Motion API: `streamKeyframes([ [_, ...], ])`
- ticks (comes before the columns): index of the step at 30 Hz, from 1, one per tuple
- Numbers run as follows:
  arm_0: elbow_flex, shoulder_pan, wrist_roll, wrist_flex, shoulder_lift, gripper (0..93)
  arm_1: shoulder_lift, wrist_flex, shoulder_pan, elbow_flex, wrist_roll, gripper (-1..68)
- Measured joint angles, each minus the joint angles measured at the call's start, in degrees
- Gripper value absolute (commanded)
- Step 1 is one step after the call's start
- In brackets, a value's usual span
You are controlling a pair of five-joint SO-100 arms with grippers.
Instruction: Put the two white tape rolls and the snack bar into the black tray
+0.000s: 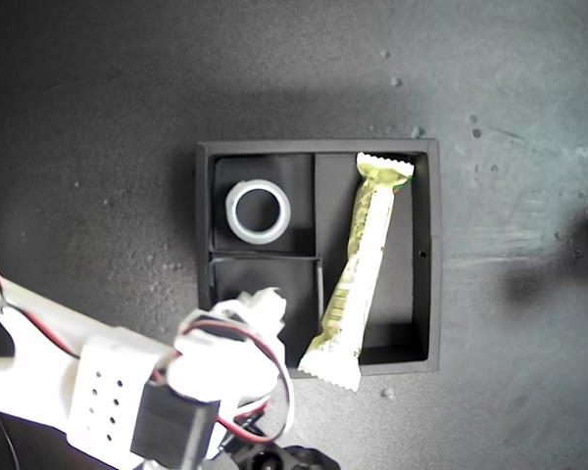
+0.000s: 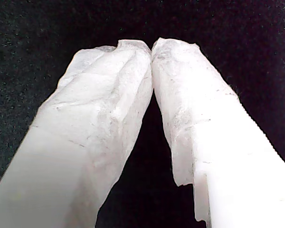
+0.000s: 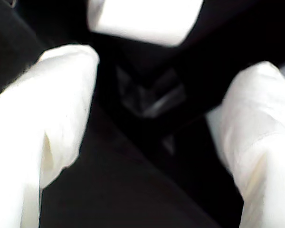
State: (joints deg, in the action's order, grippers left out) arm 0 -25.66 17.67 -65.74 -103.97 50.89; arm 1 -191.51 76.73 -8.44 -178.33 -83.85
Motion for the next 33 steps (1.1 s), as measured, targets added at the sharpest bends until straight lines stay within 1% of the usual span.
streamKeyframes([
  [2,0.0,0.0,0.4,0.0,0.4,24.4,0.0,0.0,0.0,0.0,0.0,-0.3],
  [6,-0.2,0.0,0.9,0.0,1.4,24.6,0.0,0.0,0.0,0.0,0.0,-0.3],
  [11,-9.1,-0.4,0.6,0.0,9.7,19.2,0.0,0.0,0.0,0.0,0.0,-0.3],
  [15,-29.0,-3.3,-3.3,0.0,28.7,7.3,0.0,0.0,0.2,0.0,-0.5,-0.3],
  [19,-52.7,-7.3,-6.5,0.7,53.9,3.5,0.0,0.0,1.0,0.0,-3.2,-0.1],
  [20,-58.0,-7.7,-7.1,1.9,59.6,2.5,0.0,0.0,1.3,0.0,-3.7,2.3],
  [22,-69.6,-7.5,-8.6,5.7,71.7,0.3,0.0,0.0,1.8,0.0,-4.2,12.9],
  [25,-86.5,-7.9,-11.3,11.6,86.8,0.1,0.0,0.0,3.3,0.0,-4.2,13.8],
  [27,-96.6,-7.8,-13.4,15.0,93.2,0.1,0.0,0.0,3.7,0.0,-4.2,13.8],
  [33,-115.8,-7.3,-17.2,25.6,100.8,0.1,0.0,0.0,3.5,0.0,-4.2,13.8],
])
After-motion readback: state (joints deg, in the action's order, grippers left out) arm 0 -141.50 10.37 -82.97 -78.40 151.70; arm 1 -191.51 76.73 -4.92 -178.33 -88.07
